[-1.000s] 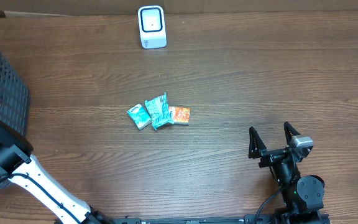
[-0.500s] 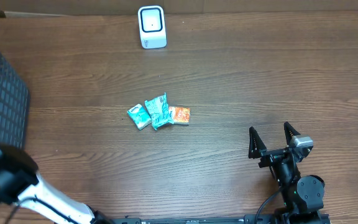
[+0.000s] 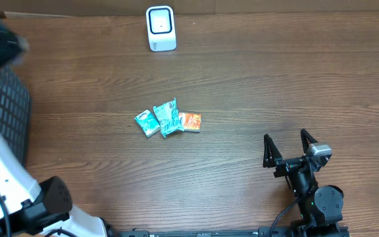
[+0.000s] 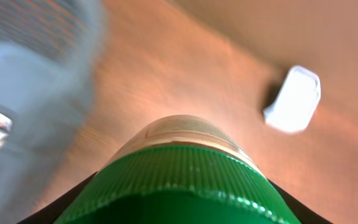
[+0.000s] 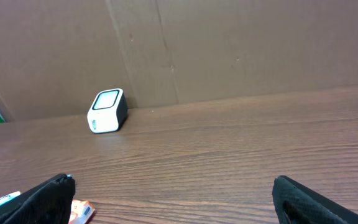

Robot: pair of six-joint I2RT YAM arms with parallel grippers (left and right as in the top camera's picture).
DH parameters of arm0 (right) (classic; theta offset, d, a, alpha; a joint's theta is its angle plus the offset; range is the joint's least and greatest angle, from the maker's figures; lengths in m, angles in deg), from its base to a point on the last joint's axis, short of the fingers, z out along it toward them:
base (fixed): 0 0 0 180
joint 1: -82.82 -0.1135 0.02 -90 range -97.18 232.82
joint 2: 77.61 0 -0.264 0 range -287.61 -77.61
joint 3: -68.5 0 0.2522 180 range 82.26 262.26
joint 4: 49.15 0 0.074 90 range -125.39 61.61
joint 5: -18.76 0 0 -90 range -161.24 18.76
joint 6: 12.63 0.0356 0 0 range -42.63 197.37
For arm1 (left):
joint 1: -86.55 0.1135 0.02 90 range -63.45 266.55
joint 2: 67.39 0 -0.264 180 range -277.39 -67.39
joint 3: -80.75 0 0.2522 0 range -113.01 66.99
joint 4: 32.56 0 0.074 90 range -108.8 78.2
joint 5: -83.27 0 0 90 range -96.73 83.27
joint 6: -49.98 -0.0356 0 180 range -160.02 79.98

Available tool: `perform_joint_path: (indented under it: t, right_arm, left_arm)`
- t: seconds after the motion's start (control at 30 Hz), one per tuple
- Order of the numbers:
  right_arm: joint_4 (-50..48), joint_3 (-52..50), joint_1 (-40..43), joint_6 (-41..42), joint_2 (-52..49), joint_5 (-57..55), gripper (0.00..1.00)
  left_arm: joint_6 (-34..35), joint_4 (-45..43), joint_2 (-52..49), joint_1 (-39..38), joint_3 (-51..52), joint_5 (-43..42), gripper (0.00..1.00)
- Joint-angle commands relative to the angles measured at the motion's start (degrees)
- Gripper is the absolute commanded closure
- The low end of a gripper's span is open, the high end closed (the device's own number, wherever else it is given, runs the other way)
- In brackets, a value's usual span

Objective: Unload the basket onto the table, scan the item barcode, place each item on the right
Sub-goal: 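Carry the green-lidded jar to the scanner and set it on the table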

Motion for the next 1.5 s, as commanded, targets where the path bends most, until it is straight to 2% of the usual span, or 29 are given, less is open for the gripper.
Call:
perform_joint_path:
  t: [0.0, 0.1, 0.17, 0.3, 0.43, 0.8, 1.13, 1.47]
  right_arm:
    - [-0.2, -0.6, 0.1, -0.2, 0.4, -0.4, 0.0]
    - [-0.2, -0.6, 0.1, -0.2, 0.4, -0.4, 0.0]
    - [-0.2, -0.6, 0.1, -0.2, 0.4, -0.4, 0.0]
    - [-0.2, -0.6, 0.1, -0.2, 0.4, -0.4, 0.0]
    - [-0.2, -0.6, 0.1, -0.2, 0.4, -0.4, 0.0]
    - [-0.2, -0.6, 0.1, -0.2, 0.4, -0.4, 0.0]
    - [-0.2, -0.6, 0.1, -0.2, 0.4, -0.4, 0.0]
    - [-0.2, -0.6, 0.1, -0.2, 0.4, -0.4, 0.0]
  left_arm:
    - [-2.7, 4.0, -3.0, -7.6, -0.3, 2.3, 0.43]
    - [-2.7, 6.9, -8.1, -15.6, -0.3, 8.3, 0.43]
    - [-2.7, 7.8, -11.1, -18.9, -0.3, 9.4, 0.43]
    - [-2.3, 8.5, -17.5, -24.1, -0.3, 10.6, 0.43]
    - [1.6, 8.3, -25.1, -28.0, -0.3, 15.4, 0.42]
    - [6.4, 6.0, -38.0, -30.3, -0.3, 16.1, 0.42]
    - [8.1, 2.4, -39.0, -30.4, 2.5, 16.1, 0.41]
    - [9.8, -3.9, -39.0, -30.4, 11.3, 15.7, 0.37]
